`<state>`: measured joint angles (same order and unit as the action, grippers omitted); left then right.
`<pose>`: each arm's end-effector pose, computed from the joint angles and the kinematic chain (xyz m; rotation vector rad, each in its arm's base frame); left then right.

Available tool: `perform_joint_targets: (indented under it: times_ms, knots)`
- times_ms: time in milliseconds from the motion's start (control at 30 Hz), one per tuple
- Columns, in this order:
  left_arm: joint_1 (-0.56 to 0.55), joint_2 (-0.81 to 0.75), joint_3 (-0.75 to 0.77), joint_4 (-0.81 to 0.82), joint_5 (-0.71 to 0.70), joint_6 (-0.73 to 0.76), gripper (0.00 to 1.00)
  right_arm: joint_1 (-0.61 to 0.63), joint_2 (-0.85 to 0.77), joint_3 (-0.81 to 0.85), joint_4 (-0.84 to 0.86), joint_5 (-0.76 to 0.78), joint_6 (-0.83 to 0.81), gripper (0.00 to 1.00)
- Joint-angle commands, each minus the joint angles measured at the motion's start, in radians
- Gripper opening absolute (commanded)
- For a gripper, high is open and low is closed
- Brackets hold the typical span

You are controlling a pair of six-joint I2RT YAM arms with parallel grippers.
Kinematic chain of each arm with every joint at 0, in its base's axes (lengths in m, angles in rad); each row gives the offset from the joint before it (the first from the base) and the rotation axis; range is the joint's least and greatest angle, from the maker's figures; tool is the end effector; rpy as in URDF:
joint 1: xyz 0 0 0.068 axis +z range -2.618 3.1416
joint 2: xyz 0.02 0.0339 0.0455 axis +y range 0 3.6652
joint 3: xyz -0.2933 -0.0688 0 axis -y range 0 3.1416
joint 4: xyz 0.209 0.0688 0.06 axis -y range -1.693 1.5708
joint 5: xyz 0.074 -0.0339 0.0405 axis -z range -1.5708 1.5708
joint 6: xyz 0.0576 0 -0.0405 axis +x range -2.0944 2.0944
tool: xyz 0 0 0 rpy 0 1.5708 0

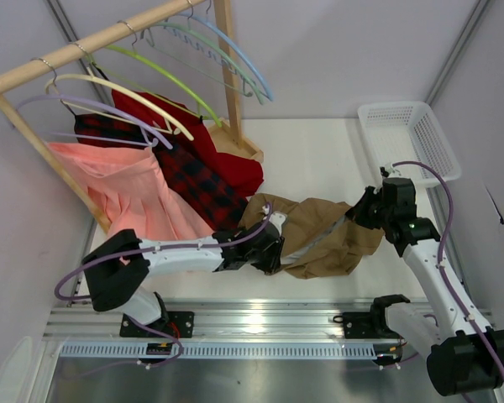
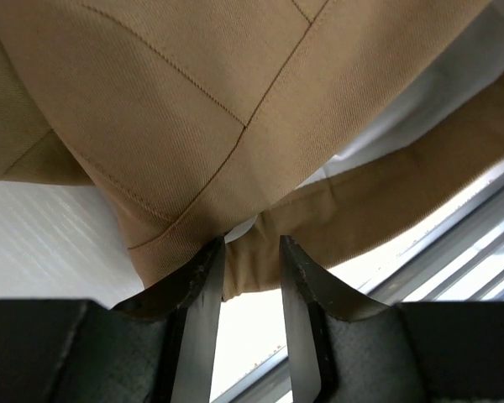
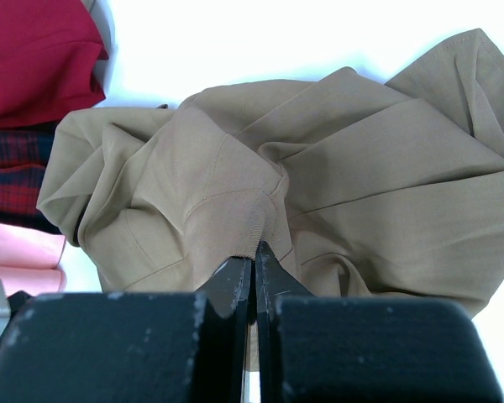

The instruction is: Place the skirt on the hanger

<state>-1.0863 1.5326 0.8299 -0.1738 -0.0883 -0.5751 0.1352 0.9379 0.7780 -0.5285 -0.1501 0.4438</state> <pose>0.1401 -0.2553 0.2163 0.6040 2.4724 -0.6040 0.1609 0.0306 0.2928 0.2720 2.2784 0.4744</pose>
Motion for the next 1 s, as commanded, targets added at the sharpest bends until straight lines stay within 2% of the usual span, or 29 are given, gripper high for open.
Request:
perform_joint_targets:
  times_ms: [0,233,367,533,700,800,833,867,967]
  knots:
    - [0.003,0.029,0.051,0.016,-0.027,0.02,0.38,-0.005,-0.021,0.01,0.005,0.006,0.004,0.0]
    - [0.003,0.07,0.075,0.013,-0.038,0.043,0.42,-0.005,-0.019,0.007,0.012,0.0,-0.001,0.0]
    - [0.003,0.09,0.1,-0.007,-0.048,0.076,0.49,-0.005,-0.019,0.004,0.009,-0.005,-0.002,0.0]
    - [0.003,0.124,0.132,-0.061,-0.097,0.107,0.49,-0.005,-0.021,0.0,0.012,-0.005,-0.002,0.0]
    - [0.005,0.146,0.14,-0.075,-0.108,0.115,0.36,-0.003,-0.017,0.001,0.013,-0.003,-0.001,0.0]
    - [0.003,0.141,0.15,-0.099,-0.131,0.107,0.2,-0.005,-0.014,0.001,0.016,0.0,-0.002,0.0]
    - [0.003,0.135,0.153,-0.104,-0.137,0.107,0.07,-0.003,-0.014,0.003,0.016,0.001,-0.002,0.0]
    - [0.003,0.127,0.156,-0.111,-0.137,0.106,0.0,-0.005,-0.013,0.003,0.018,0.003,-0.004,0.0]
    - [0.003,0.064,0.156,-0.124,-0.13,0.109,0.0,-0.005,-0.005,0.001,0.016,0.009,-0.005,0.0]
